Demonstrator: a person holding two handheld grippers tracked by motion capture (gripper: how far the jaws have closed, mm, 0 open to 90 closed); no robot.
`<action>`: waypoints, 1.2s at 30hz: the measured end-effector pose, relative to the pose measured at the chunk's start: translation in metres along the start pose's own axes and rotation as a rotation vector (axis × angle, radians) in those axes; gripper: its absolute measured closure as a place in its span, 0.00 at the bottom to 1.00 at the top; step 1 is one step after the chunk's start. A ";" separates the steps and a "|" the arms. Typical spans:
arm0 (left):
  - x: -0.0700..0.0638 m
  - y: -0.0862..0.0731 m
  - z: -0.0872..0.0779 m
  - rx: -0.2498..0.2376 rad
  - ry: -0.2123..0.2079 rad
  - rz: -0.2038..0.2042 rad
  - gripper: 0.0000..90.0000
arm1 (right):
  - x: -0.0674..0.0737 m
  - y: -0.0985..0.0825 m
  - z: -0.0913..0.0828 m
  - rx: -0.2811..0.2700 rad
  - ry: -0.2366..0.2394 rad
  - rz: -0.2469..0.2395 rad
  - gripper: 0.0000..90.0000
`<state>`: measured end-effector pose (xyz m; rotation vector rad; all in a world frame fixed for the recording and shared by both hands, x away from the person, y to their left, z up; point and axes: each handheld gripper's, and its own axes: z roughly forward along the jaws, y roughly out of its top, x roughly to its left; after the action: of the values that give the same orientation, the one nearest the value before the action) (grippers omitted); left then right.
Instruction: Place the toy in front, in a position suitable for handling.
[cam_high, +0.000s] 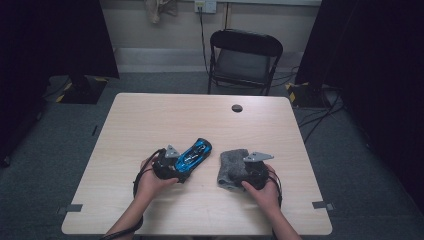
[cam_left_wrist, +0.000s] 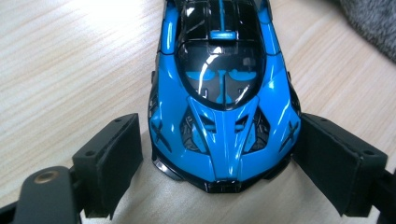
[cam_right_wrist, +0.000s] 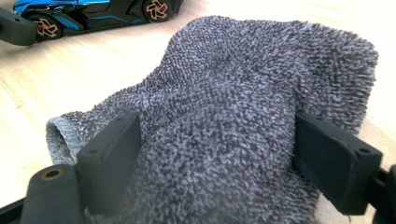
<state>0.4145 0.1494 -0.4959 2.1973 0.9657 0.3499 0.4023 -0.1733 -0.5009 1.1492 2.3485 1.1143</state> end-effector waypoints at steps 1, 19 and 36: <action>-0.001 -0.001 0.000 -0.001 0.009 0.017 0.17 | 0.000 0.000 0.000 0.000 0.000 0.000 0.19; -0.002 -0.008 0.000 -0.048 0.003 0.032 0.15 | 0.009 0.025 -0.013 0.046 -0.076 -0.002 0.18; -0.003 -0.008 0.000 -0.048 0.005 0.028 0.15 | 0.029 0.026 0.018 0.086 -0.256 0.027 0.30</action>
<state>0.4088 0.1510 -0.5014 2.1694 0.9204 0.3886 0.4078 -0.1318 -0.4911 1.2744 2.2057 0.8259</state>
